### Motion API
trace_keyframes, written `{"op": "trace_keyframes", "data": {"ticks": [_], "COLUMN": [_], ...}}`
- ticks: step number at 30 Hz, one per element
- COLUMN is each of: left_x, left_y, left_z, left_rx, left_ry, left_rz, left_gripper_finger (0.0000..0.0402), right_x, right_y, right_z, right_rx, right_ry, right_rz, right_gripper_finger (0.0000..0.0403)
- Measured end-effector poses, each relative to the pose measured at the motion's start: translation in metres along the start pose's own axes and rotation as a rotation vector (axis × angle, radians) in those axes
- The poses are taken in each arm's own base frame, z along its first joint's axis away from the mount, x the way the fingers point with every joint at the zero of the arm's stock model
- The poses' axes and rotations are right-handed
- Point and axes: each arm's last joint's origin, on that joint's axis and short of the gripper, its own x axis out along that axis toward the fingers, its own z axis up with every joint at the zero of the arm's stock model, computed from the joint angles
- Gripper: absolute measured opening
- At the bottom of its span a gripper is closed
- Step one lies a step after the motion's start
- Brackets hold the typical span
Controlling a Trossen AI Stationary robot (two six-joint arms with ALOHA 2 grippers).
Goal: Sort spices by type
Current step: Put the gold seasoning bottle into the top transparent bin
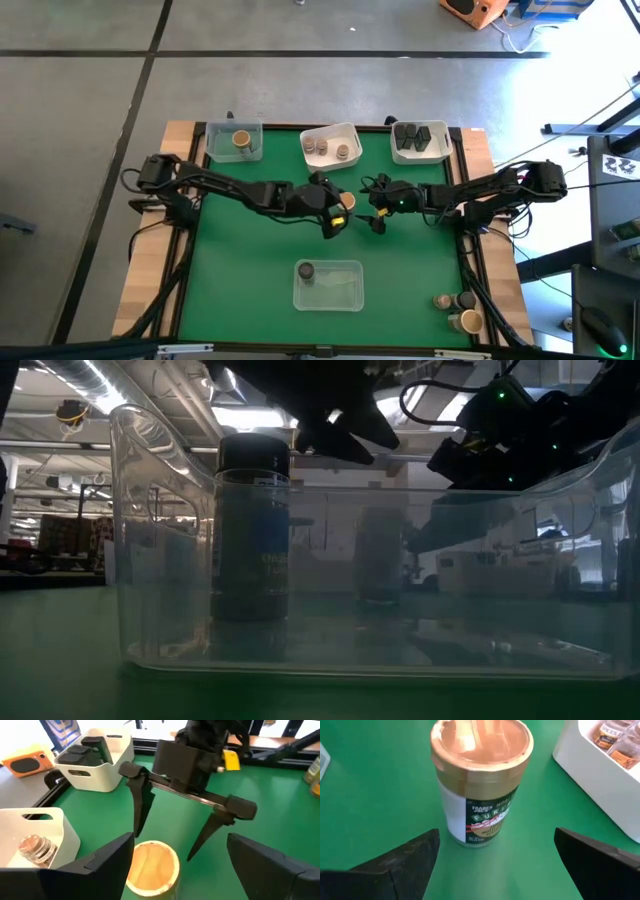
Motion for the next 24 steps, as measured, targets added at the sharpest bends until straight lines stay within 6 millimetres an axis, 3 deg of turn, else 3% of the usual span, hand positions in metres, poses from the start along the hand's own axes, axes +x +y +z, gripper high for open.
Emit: {"op": "trace_keyframes", "data": {"ticks": [12, 24], "left_x": [0.043, 0.053], "left_y": [0.015, 0.014], "left_z": [-0.029, -0.035], "left_rx": [-0.037, -0.06], "left_ry": [0.082, 0.072], "left_rz": [0.072, 0.067], "left_gripper_finger": [0.0304, 0.0304], "right_x": [0.0, 0.0], "right_y": [0.0, 0.0], "right_z": [0.001, 0.001], "right_rx": [-0.005, -0.006], "right_ry": [-0.008, -0.011], "right_rz": [-0.001, -0.001], "right_gripper_finger": [0.0392, 0.0392]}}
